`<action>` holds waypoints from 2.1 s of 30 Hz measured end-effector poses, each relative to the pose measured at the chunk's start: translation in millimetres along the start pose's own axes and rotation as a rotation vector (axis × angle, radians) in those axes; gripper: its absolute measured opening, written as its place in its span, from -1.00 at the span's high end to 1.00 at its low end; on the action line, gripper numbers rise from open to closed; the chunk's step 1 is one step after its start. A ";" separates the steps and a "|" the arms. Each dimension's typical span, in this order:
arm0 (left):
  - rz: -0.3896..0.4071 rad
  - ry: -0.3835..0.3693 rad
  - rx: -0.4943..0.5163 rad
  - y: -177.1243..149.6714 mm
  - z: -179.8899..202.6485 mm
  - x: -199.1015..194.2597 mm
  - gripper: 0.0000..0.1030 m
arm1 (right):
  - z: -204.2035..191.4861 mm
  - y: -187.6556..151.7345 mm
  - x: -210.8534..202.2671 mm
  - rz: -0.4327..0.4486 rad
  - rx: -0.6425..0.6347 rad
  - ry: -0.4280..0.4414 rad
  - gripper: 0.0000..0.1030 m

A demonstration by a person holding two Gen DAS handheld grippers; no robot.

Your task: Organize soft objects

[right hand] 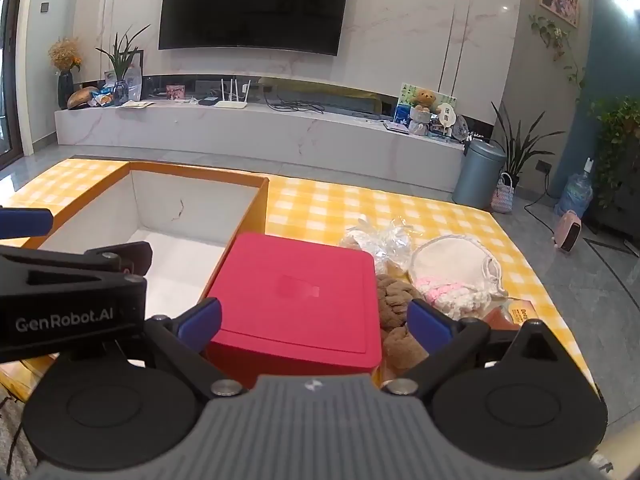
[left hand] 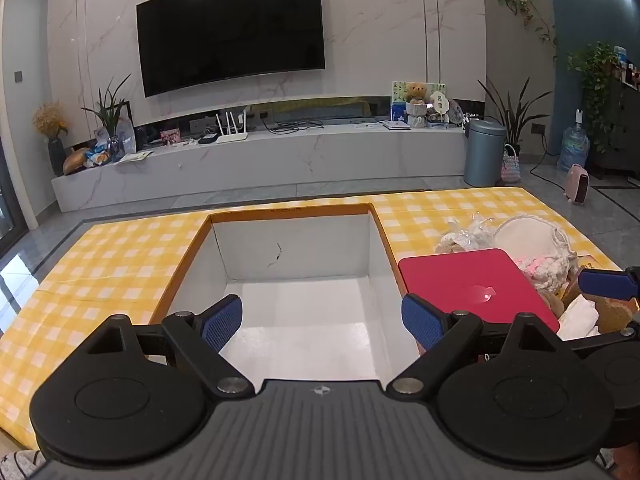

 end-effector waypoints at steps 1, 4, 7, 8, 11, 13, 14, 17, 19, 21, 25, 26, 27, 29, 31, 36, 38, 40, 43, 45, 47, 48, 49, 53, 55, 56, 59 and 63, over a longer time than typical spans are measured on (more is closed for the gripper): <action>0.002 0.000 -0.002 0.1 0.1 -0.3 -1.00 | -0.1 0.2 -0.1 0.001 0.000 0.002 -0.89; 0.008 0.010 0.000 0.9 1.9 -1.0 -1.00 | -2.6 0.7 0.1 0.004 -0.006 0.003 -0.89; 0.003 0.014 0.007 -0.3 3.1 1.5 -1.00 | 1.2 -0.1 0.6 -0.006 0.007 0.006 -0.88; 0.009 0.014 0.005 -0.5 2.9 -0.7 -1.00 | -1.1 -0.4 -1.0 -0.004 0.005 0.005 -0.88; 0.005 0.008 -0.006 -0.3 2.2 0.7 -1.00 | 1.8 -1.0 2.7 -0.005 0.014 0.013 -0.88; 0.007 0.012 -0.007 1.0 3.0 2.0 -1.00 | 2.2 -1.2 2.5 -0.001 0.009 0.010 -0.88; 0.017 0.014 -0.007 -1.9 1.1 -1.0 -1.00 | 1.5 -0.9 2.7 -0.003 0.005 0.007 -0.88; 0.018 0.014 -0.006 -2.0 1.3 -1.4 -1.00 | 2.4 -0.5 1.9 -0.004 0.008 0.012 -0.88; 0.013 0.010 -0.012 -1.6 1.1 -0.9 -1.00 | 2.5 -0.3 1.5 -0.004 0.009 0.013 -0.88; 0.009 0.008 -0.015 -1.2 0.9 -0.5 -1.00 | 2.6 -0.3 1.3 -0.003 0.005 0.009 -0.88; 0.007 0.008 -0.020 -1.8 0.1 -0.6 -1.00 | 2.0 -0.3 1.6 -0.007 0.003 0.007 -0.88; 0.007 0.007 -0.021 -2.1 -0.4 -0.6 -1.00 | 1.8 -0.4 1.7 -0.007 0.004 0.006 -0.88; 0.007 0.006 -0.021 -1.9 -0.2 -0.6 -1.00 | 1.9 -0.3 1.7 -0.007 0.004 0.006 -0.88; 0.005 0.002 -0.027 -2.2 -1.1 -0.1 -1.00 | 2.1 -0.3 1.8 -0.008 0.005 0.006 -0.87; -0.002 0.001 -0.033 -2.4 -1.3 0.7 -1.00 | 1.6 0.0 2.5 -0.010 0.005 0.004 -0.87; -0.001 0.012 -0.029 -3.6 -0.9 1.8 -1.00 | -0.2 -0.7 4.7 -0.015 -0.002 -0.002 -0.86; 0.000 0.010 -0.037 -3.2 -1.4 2.1 -1.00 | -0.3 -0.5 4.5 -0.011 0.001 -0.003 -0.85; -0.001 0.006 -0.046 -3.1 -2.0 2.4 -1.00 | -0.3 -0.3 4.3 -0.007 0.008 -0.002 -0.84; 0.001 0.005 -0.043 -3.4 -1.9 2.5 -1.00 | -0.3 -0.6 3.6 -0.009 0.009 0.000 -0.84; 0.001 0.008 -0.041 -3.5 -0.9 2.9 -1.00 | -0.5 -0.9 3.8 -0.010 0.006 -0.002 -0.84; 0.000 0.010 -0.041 -3.7 -0.5 3.3 -1.00 | -0.6 -1.1 4.5 -0.011 0.004 -0.003 -0.84; 0.000 0.010 -0.040 -3.8 -0.4 3.5 -1.00 | -0.6 -1.3 4.9 -0.012 0.004 -0.003 -0.84; 0.000 0.010 -0.040 -3.8 -0.5 3.3 -1.00 | -0.6 -1.5 5.1 -0.012 0.003 -0.003 -0.84; -0.005 0.009 -0.041 -4.2 -0.3 5.1 -1.00 | -0.1 -1.3 6.2 -0.018 0.002 -0.006 -0.84; -0.004 0.011 -0.041 -4.7 -0.1 5.0 -1.00 | 0.1 -1.8 6.7 -0.019 0.000 -0.008 -0.84; -0.004 0.011 -0.039 -4.4 -0.3 5.2 -1.00 | 0.1 -2.0 6.8 -0.020 -0.001 -0.009 -0.84; -0.006 0.016 -0.036 -5.2 0.4 6.5 -1.00 | 0.4 -2.4 8.0 -0.024 -0.005 -0.011 -0.84; -0.006 0.016 -0.036 -5.3 0.6 6.7 -1.00 | 0.5 -2.8 8.9 -0.026 -0.008 -0.013 -0.84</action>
Point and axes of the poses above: each gripper's, at about its wrist camera, not at the fingertips, and x roughly the way its jaws point, z to its right, y to its top, the point moved 2 cm from there along x, roughly the way its jaws point, and after that the axes turned 5 degrees about -z, right-handed, at the moved point
